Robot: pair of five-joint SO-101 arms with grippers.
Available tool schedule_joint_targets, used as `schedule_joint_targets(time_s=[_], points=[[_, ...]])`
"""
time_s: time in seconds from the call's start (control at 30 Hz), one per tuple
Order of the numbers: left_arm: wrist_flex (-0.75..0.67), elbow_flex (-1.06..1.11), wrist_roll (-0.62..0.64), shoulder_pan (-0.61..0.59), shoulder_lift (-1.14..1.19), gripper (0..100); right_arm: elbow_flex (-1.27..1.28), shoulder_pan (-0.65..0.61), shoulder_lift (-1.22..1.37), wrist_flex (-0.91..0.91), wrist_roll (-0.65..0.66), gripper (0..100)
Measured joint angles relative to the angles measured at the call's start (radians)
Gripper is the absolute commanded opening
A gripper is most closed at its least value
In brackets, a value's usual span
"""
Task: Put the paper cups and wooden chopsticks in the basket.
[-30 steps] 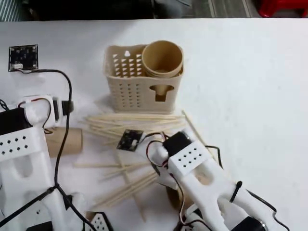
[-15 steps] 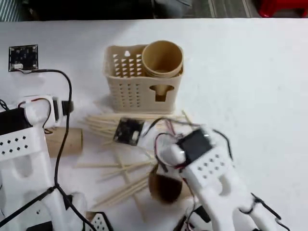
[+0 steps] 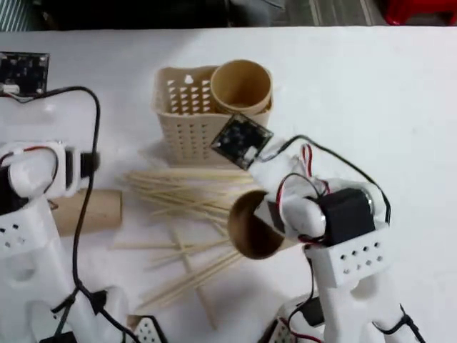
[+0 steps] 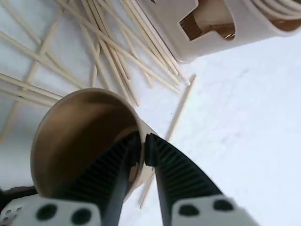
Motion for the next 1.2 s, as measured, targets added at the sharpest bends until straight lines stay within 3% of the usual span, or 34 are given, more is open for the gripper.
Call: schedule_joint_targets(time_s=[0.13,0.43,0.67,1.03,1.2], points=[[0.061,-0.009,-0.06,-0.025,0.058,28,0.0,0.034,0.0,0.0,0.0,1.8],[0.06,-0.017,-0.221,-0.18,0.434,30,0.052,0.063,0.0,0.0,0.0,1.9],[0.008,-0.017,-0.288,-0.265,0.542,30,0.074,0.063,0.0,0.0,0.0,1.9],[-0.048,-0.017,-0.394,-0.285,0.77,30,0.074,0.063,0.0,0.0,0.0,1.9],[-0.038,-0.017,-0.433,-0.276,0.789,20,0.074,0.063,0.0,0.0,0.0,1.9]])
